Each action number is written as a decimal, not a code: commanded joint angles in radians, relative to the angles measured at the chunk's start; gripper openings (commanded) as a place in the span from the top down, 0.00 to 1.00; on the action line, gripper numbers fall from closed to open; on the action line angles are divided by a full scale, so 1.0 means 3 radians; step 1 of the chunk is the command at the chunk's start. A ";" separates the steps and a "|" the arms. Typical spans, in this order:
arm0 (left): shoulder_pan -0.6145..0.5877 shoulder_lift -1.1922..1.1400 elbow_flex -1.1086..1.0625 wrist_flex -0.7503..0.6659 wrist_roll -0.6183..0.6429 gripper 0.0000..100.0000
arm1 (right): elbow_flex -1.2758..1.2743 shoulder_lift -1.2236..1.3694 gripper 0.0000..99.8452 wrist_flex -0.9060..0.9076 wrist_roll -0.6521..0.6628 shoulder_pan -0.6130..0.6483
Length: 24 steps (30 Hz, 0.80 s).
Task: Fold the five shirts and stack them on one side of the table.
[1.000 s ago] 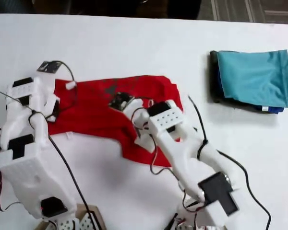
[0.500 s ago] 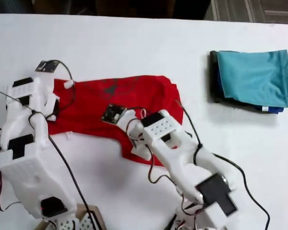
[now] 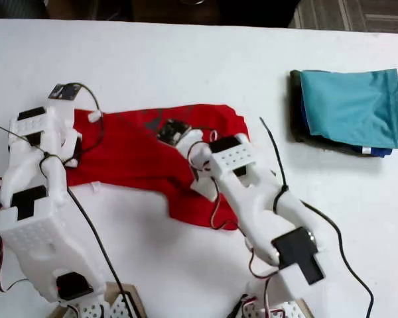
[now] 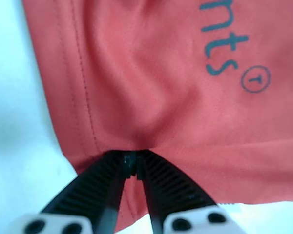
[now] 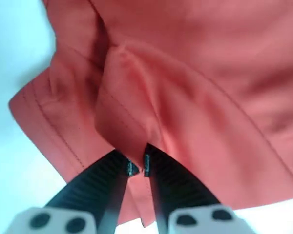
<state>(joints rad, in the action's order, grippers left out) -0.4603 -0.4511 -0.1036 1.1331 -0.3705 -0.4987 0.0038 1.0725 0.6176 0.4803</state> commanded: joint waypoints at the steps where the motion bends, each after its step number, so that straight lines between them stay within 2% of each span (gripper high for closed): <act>1: -0.0026 -0.0015 0.0018 -0.0138 0.0026 0.97 | 0.0128 -0.0371 0.98 0.0146 0.0015 -0.0023; 9: -0.0026 -0.0015 0.0018 -0.0138 0.0026 0.97 | 0.0118 -0.0877 0.98 0.0667 0.0010 0.0289; 13: -0.0036 -0.0015 0.0018 -0.0138 0.0026 0.97 | -0.0097 -0.0959 0.98 0.0698 0.0010 0.0504; 19: -0.0046 0.0010 0.0095 -0.0107 0.0010 0.97 | -0.0578 -0.0949 0.98 0.0284 0.0020 0.0448; 24: -0.0082 0.0000 0.0381 0.0184 0.0005 0.97 | -0.0885 -0.0944 0.98 0.0028 0.0015 0.0453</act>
<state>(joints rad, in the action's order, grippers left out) -0.4618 -0.4618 -0.0545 1.1653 -0.3705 -0.7365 -0.2386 1.1139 0.6160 0.6183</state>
